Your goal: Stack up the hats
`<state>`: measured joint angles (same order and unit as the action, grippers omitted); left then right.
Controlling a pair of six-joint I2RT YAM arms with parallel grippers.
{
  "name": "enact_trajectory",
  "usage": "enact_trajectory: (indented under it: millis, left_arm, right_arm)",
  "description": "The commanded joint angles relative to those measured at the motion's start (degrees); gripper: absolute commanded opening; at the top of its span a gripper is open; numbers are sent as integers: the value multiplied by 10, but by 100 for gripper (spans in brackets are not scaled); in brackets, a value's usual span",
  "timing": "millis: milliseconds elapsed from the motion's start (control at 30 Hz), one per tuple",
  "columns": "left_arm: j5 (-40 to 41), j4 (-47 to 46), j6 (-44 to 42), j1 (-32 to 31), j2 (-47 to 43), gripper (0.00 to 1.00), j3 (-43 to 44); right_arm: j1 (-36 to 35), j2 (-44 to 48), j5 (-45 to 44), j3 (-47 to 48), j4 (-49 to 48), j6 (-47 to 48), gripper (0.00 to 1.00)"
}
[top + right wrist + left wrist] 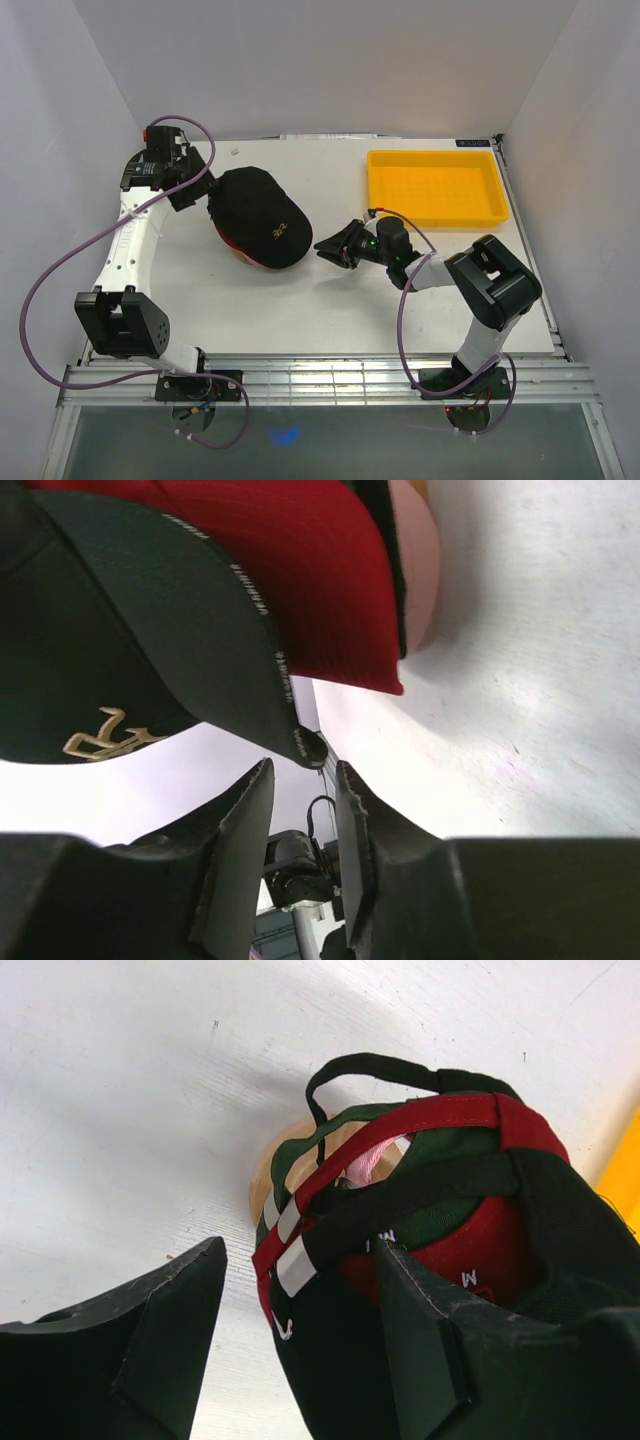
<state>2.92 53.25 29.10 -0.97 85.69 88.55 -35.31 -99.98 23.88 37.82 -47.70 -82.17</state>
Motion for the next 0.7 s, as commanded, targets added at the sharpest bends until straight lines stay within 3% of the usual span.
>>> enact_trajectory:
  millis: [0, 267, 667]
  left_arm:
    - [0, -2, -5, -2, -14, 71, -2]
    - [1, -2, -6, -2, -6, 71, 2]
    - [7, 4, -13, -2, -3, 71, 6]
  right_arm:
    - [2, 15, -12, -6, -101, -5, 38]
    - [-4, -39, -9, 37, -145, -11, 47]
    - [-6, -80, -15, 33, -182, -24, 49]
